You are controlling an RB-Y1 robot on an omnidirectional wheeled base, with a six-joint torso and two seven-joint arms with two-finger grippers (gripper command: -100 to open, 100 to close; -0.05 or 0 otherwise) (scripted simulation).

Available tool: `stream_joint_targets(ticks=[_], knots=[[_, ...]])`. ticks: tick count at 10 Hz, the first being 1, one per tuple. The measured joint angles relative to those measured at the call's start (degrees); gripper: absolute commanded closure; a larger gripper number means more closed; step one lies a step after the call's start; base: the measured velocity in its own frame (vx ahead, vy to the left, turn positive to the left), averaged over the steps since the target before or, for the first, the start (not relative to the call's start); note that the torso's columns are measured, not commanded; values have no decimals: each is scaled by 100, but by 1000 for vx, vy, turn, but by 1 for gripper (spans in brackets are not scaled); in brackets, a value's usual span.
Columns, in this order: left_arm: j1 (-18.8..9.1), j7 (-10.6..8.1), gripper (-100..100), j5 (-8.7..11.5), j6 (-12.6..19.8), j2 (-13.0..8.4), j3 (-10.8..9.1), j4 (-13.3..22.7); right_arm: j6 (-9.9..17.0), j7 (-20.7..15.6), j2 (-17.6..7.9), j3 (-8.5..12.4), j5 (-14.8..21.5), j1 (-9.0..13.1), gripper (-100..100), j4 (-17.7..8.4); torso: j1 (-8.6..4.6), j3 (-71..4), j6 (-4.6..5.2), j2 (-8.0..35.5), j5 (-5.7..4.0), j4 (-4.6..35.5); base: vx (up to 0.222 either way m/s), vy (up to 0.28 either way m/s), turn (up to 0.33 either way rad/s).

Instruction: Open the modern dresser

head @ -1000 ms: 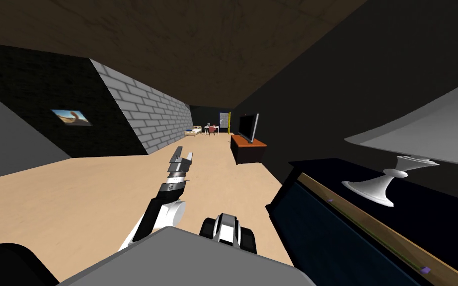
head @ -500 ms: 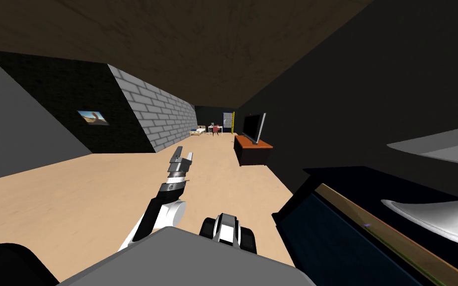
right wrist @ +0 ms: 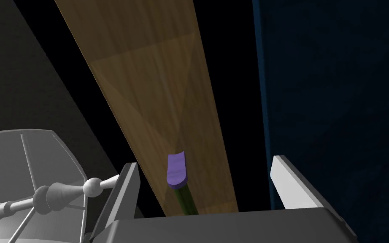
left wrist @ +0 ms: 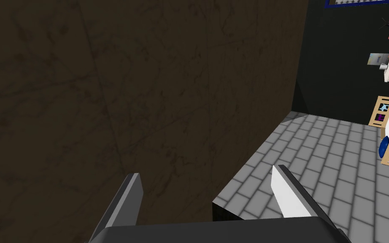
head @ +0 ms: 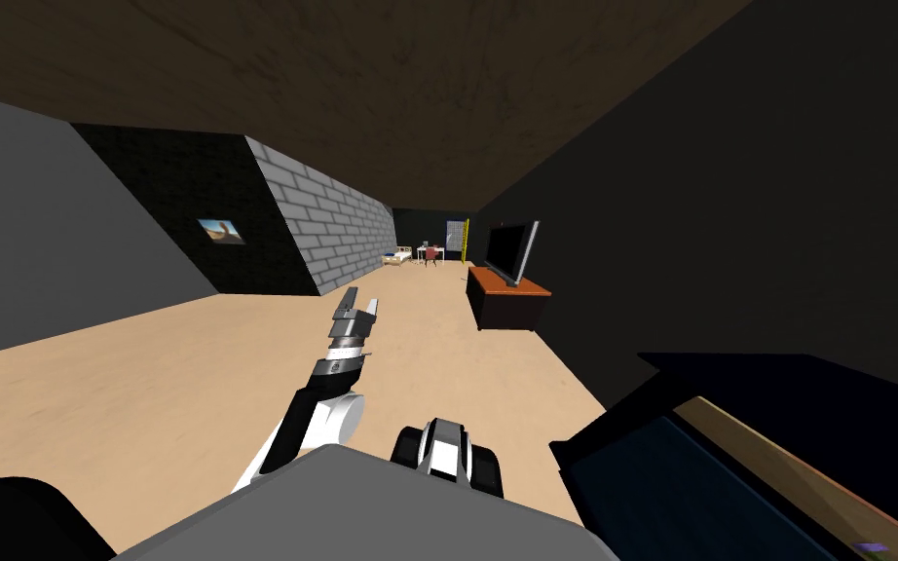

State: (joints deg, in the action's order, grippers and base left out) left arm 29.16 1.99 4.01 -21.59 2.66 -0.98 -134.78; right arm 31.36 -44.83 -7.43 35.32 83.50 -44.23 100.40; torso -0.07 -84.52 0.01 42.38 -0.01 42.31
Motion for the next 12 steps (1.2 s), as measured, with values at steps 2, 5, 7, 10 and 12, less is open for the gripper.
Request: stream_joint_targets(ticks=[2, 5, 7, 10, 12], knots=[[0, 0, 0, 0, 0, 0, 0, 0, 13, -25, 0, 4, 1, 2, 100, 2, -1, 6, 0, 7, -1, 3, 4, 1, -1], [-1, 0, 0, 0, 0, 1, 1, 0, 26, -60, -13, 49, -20, -45, 100, 115, -27, 16, -7, -12, -58, -3, -21, 138, -20], [-1, 0, 0, 0, 0, 2, 2, 0, 0, -66, 12, 38, -23, -92, 100, 161, -36, 5, -8, -23, -51, -6, 7, 209, -32], [0, 0, 0, 0, 0, 0, -1, 0, -100, -166, 42, 123, -239, -288, -100, 368, -48, -15, -4, -27, -17, -7, 40, 52, -56], [1, 0, 0, 0, 0, -1, -1, 0, -270, -173, 15, 259, -421, -521, -100, 537, 3, -15, -3, -25, 1, -7, 92, 9, -40]])
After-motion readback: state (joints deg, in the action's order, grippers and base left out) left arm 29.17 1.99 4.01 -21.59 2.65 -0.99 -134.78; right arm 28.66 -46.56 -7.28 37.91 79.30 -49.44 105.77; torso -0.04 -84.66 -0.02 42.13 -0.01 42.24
